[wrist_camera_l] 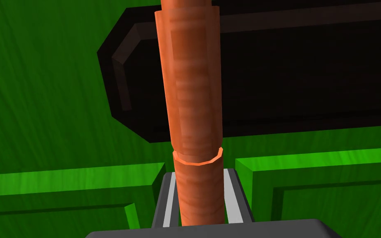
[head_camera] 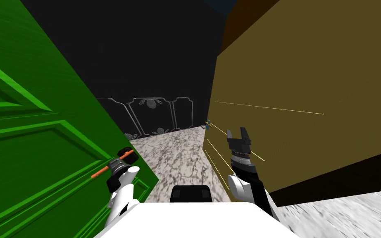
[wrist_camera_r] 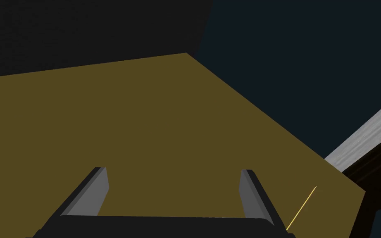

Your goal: Push the door open

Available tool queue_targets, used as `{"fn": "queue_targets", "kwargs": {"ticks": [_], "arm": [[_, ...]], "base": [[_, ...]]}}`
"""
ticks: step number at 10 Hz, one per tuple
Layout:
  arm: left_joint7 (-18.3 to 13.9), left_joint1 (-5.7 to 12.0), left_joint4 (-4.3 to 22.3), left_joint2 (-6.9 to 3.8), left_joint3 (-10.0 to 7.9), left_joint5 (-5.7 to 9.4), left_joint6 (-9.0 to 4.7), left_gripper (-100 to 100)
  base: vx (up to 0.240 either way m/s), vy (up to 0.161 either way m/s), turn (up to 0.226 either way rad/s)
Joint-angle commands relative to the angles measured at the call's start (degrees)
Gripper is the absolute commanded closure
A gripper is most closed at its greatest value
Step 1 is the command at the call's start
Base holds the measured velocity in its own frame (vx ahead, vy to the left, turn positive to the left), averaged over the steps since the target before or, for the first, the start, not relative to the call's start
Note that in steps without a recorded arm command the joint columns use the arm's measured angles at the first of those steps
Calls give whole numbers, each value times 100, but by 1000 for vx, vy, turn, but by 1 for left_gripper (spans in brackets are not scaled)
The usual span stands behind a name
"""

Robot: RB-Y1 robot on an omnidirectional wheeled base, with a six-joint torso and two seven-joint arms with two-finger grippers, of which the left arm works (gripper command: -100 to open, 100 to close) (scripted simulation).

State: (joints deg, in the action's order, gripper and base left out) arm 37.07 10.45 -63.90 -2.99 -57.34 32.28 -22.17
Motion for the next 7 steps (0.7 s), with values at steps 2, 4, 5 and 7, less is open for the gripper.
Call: {"fn": "queue_targets", "kwargs": {"ticks": [2, 4, 5, 7], "arm": [[172, 44, -69, -59, -269, 114, -56, 100], [292, 44, -126, -17, -470, 201, -78, 100], [343, 44, -150, 8, -556, 238, -87, 100], [355, 26, -143, 31, -607, 257, -101, 100]], "base": [[179, 103, 18], [197, 146, 24], [184, 124, 24], [132, 79, 32]]}}
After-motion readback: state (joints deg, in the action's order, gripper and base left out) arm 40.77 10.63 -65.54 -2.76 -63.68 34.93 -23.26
